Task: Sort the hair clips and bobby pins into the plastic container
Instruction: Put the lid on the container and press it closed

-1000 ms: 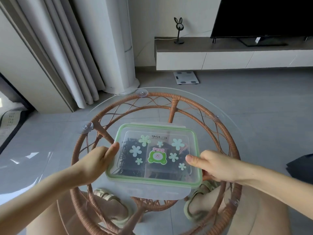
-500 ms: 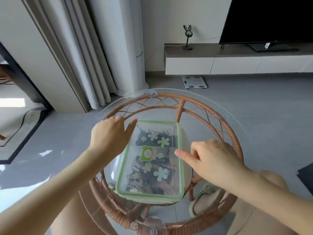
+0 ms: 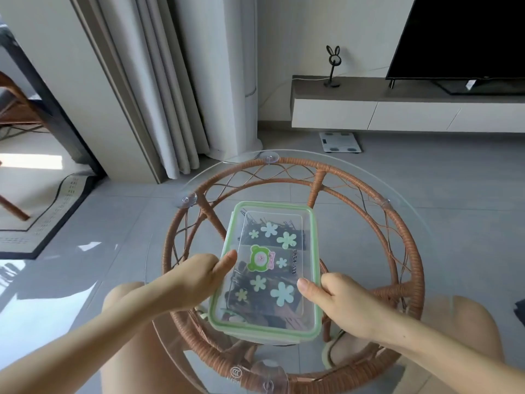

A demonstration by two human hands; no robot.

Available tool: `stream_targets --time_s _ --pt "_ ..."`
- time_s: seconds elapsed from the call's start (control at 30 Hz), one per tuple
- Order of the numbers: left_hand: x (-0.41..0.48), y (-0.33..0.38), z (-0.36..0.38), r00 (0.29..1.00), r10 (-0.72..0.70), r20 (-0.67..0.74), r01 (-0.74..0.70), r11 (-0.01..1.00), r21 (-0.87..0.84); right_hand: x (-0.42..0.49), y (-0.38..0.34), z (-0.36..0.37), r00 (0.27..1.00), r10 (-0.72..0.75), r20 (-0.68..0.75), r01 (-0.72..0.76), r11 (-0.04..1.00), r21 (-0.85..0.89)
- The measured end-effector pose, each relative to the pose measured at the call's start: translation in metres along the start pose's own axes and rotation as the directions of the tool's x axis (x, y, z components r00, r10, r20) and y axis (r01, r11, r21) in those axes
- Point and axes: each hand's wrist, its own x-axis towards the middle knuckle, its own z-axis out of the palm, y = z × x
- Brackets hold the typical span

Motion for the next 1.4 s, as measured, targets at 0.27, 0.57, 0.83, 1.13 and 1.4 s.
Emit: stream_targets --time_s 0.27,0.57,0.83,1.13,1.4 --pt "-0.028 -0.002 0.018 0.977 -0.190 -0.093 0.149 0.931 -0.334 -0.010 -0.005 0.032 0.986 0.158 -0.050 -0.113 0.862 0.495" --pt "-0.096 -0.043 0.047 0.820 -0.424 -0.384 -0.261 0.320 -0.911 0.015 -0.072 0.092 0.997 0.032 0.077 -0.074 0.766 0.639" --pt "-0.144 -0.116 0.009 0.417 -0.762 -0.496 -0.447 0.303 -0.842 0.048 -0.067 0.066 0.974 -0.116 -0.195 0.154 0.969 0.191" --pt "-0.128 -0.162 -0.001 0.204 -0.817 -0.539 -0.012 0.549 -0.836 0.104 0.050 -0.003 0.918 -0.131 -0.374 -0.116 0.814 -0.569" --pt "-0.053 -0.209 0.050 0.701 -0.713 0.010 0.280 0.262 -0.924 0.099 0.054 0.001 0.921 -0.159 -0.357 -0.067 0.835 -0.546"
